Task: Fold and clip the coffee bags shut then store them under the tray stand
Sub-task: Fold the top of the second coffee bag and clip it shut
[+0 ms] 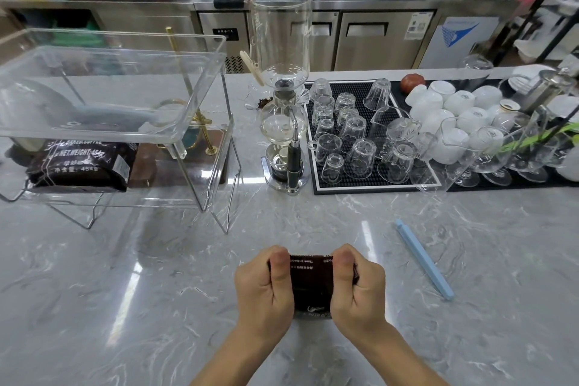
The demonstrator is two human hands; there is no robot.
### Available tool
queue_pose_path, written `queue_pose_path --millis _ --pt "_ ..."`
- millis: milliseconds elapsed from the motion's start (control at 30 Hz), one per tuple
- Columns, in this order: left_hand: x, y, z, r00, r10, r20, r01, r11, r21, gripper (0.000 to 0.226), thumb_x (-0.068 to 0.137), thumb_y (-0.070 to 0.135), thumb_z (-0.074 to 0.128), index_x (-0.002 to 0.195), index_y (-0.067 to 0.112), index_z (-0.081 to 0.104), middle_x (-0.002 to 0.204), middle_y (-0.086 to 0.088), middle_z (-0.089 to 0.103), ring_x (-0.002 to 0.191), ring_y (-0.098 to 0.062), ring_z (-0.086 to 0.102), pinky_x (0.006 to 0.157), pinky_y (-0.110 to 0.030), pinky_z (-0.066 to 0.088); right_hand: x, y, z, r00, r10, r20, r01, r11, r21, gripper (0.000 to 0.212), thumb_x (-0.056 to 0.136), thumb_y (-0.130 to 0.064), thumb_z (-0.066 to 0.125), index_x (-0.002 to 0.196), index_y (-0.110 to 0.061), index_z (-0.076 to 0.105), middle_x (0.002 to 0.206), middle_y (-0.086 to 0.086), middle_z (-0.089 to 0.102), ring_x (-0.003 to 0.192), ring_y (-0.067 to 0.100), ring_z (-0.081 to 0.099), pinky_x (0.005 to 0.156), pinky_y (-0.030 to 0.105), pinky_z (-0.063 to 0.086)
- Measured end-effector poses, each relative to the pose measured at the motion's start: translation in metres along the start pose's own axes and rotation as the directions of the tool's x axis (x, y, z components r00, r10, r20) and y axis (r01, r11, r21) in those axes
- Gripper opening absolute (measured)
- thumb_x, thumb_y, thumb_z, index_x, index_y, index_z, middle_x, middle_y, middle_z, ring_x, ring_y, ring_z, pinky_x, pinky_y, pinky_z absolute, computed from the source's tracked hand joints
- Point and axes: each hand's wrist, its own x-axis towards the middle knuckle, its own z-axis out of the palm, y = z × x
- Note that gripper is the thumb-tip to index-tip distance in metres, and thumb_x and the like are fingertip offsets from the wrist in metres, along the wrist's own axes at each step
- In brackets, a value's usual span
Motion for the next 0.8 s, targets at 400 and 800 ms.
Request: queue_pose_path --millis 400,800 --pt "0.012 0.006 -0.001 0.991 -0.085 0.1 0.097 0.989 -0.116 0.019 0.074 0.036 0.073 0.056 0.035 0.065 0.05 0.017 0.061 0.047 0.003 0.055 0.05 -0.006 0.039 0.013 -0.011 -0.003 0.999 -0.03 -0.027 0.029 0.998 -0.047 0.049 0.102 -0.052 0.032 0.063 -0.024 0.04 0.051 -0.023 0.035 0.044 -0.007 0.033 0.047 0.001 0.024" --pt "0.013 -0.001 0.013 0.976 -0.173 0.13 0.187 0.976 -0.11 0.02 0.081 0.039 0.069 0.073 0.023 0.078 0.066 0.01 0.074 0.061 -0.004 0.069 0.057 -0.013 0.05 0.018 0.013 -0.005 0.997 0.082 0.005 -0.082 0.993 -0.081 0.037 0.097 -0.036 0.038 0.063 -0.024 0.047 0.053 -0.012 0.043 0.046 0.001 0.038 0.045 0.011 0.029"
